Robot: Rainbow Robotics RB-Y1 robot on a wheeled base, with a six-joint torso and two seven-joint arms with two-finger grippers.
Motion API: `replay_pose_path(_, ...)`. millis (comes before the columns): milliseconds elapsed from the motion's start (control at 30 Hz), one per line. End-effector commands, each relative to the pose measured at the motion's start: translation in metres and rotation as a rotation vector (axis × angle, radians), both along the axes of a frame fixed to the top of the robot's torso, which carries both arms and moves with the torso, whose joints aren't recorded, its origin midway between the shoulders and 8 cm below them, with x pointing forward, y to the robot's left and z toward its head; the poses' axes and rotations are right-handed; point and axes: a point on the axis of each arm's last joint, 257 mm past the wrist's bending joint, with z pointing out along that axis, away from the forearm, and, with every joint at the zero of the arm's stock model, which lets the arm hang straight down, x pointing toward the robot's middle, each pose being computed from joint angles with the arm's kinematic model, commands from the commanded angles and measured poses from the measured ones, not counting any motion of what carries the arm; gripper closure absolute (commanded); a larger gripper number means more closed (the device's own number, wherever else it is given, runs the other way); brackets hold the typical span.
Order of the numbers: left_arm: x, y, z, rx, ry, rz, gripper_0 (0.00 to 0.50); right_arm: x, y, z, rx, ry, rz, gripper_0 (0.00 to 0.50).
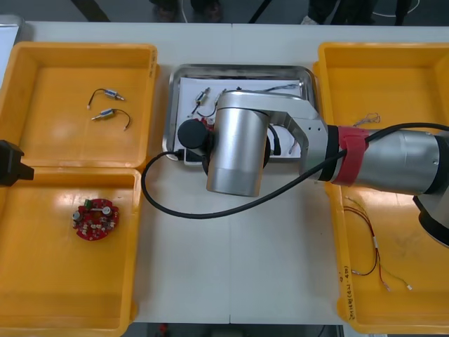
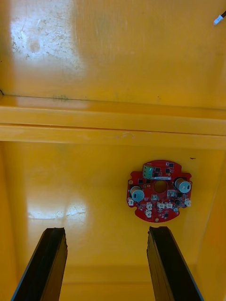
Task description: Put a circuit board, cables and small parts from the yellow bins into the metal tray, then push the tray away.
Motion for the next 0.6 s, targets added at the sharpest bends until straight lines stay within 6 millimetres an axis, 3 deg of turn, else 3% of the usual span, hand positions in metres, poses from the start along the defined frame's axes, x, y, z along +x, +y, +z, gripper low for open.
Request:
replay_pose_path(33, -0.005, 0.015, 0.015, 0.081, -0.022, -0.048, 0.000, 0.016, 0.019, 0.029, -0.032, -0.057, 0.053, 0.500)
replay_pose_path(600, -0.005, 0.015, 0.015, 0.081, -0.022, -0.048, 0.000, 0.032, 0.034, 0.052, -0.032, -0.106, 0.093, 0.500)
